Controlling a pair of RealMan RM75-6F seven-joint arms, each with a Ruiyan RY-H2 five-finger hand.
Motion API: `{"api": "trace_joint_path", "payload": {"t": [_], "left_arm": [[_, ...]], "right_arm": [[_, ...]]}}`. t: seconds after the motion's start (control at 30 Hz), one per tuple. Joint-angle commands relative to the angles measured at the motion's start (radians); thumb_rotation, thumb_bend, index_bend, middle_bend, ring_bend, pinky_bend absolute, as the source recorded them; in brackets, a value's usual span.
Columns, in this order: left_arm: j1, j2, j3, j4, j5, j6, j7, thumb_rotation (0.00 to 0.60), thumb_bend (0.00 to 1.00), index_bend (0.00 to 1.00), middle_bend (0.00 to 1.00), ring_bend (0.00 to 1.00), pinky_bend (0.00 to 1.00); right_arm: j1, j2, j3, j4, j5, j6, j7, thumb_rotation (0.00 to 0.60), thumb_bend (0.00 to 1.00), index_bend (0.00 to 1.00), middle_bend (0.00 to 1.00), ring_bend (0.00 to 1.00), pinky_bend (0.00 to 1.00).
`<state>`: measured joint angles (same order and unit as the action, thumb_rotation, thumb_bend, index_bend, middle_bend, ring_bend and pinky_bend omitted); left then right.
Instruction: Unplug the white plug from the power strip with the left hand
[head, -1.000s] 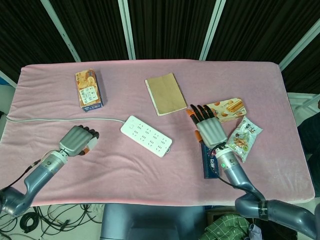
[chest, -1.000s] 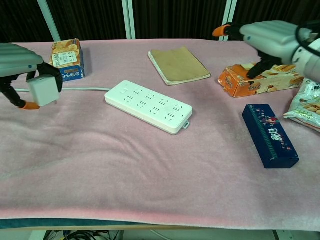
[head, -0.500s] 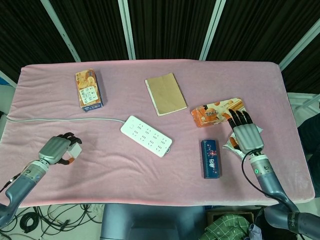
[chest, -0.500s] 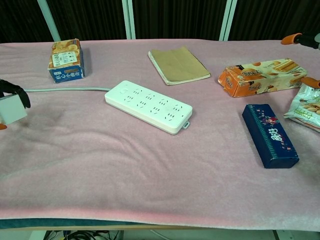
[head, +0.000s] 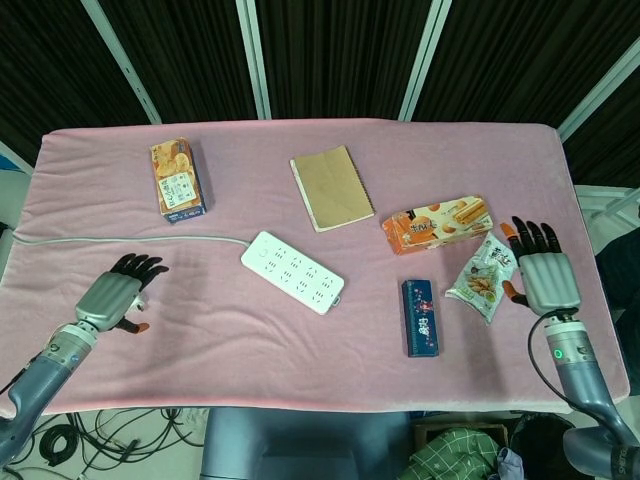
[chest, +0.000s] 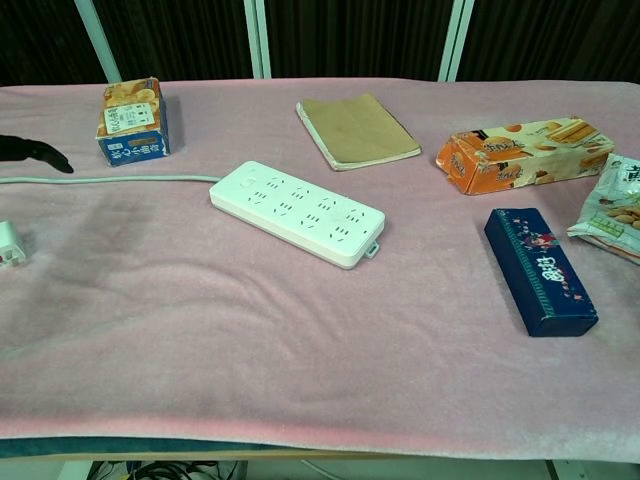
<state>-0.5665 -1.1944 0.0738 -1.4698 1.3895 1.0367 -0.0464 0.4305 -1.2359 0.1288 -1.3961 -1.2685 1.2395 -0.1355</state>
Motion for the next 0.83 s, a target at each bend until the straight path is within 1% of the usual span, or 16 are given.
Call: {"api": "trace_joint_path", "payload": {"t": [0.03, 0.13, 0.27, 0.37, 0.47, 0.53, 0.6, 0.7, 0.83], "left_arm": [[0.077, 0.064, -0.007, -0.103, 0.042, 0.148, -0.006, 0.600, 0.01, 0.18, 0.08, 0.00, 0.00], [0.151, 0.103, 0.019, -0.170, 0.063, 0.246, -0.005, 0.600, 0.01, 0.18, 0.08, 0.00, 0.00], [0.250, 0.129, 0.056, -0.231, 0.080, 0.358, 0.002, 0.600, 0.01, 0.18, 0.08, 0.00, 0.00], [0.325, 0.116, 0.067, -0.245, 0.079, 0.448, 0.021, 0.600, 0.01, 0.18, 0.08, 0.00, 0.00], [0.390, 0.081, 0.059, -0.233, 0.068, 0.532, 0.036, 0.600, 0.02, 0.17, 0.08, 0.00, 0.00], [0.418, 0.062, 0.053, -0.221, 0.057, 0.561, 0.030, 0.600, 0.02, 0.16, 0.08, 0.00, 0.00], [0.434, 0.063, 0.055, -0.225, 0.059, 0.567, 0.017, 0.600, 0.02, 0.16, 0.08, 0.00, 0.00], [0.448, 0.073, 0.058, -0.225, 0.096, 0.589, -0.007, 0.600, 0.02, 0.16, 0.08, 0.00, 0.00], [0.462, 0.067, 0.055, -0.224, 0.107, 0.595, 0.016, 0.600, 0.02, 0.16, 0.08, 0.00, 0.00]], "right_arm": [[-0.073, 0.052, -0.021, -0.031, -0.038, 0.076, 0.076, 0.600, 0.20, 0.00, 0.00, 0.00, 0.04], [-0.136, 0.085, -0.069, -0.056, -0.092, 0.142, 0.095, 0.600, 0.20, 0.00, 0.00, 0.00, 0.04], [-0.217, 0.085, -0.108, -0.092, -0.133, 0.243, 0.107, 0.600, 0.21, 0.00, 0.00, 0.00, 0.04], [-0.268, 0.068, -0.140, -0.123, -0.179, 0.306, 0.126, 0.600, 0.21, 0.00, 0.00, 0.00, 0.04], [-0.302, 0.049, -0.175, -0.141, -0.230, 0.344, 0.102, 0.600, 0.21, 0.00, 0.00, 0.00, 0.04], [-0.318, 0.037, -0.191, -0.150, -0.251, 0.357, 0.082, 0.600, 0.21, 0.00, 0.00, 0.00, 0.04], [-0.327, 0.023, -0.202, -0.150, -0.272, 0.361, 0.067, 0.600, 0.21, 0.00, 0.00, 0.00, 0.04], [-0.330, 0.017, -0.197, -0.141, -0.274, 0.356, 0.049, 0.600, 0.21, 0.00, 0.00, 0.00, 0.04], [-0.333, 0.015, -0.194, -0.136, -0.272, 0.343, 0.046, 0.600, 0.21, 0.00, 0.00, 0.00, 0.04]]}}
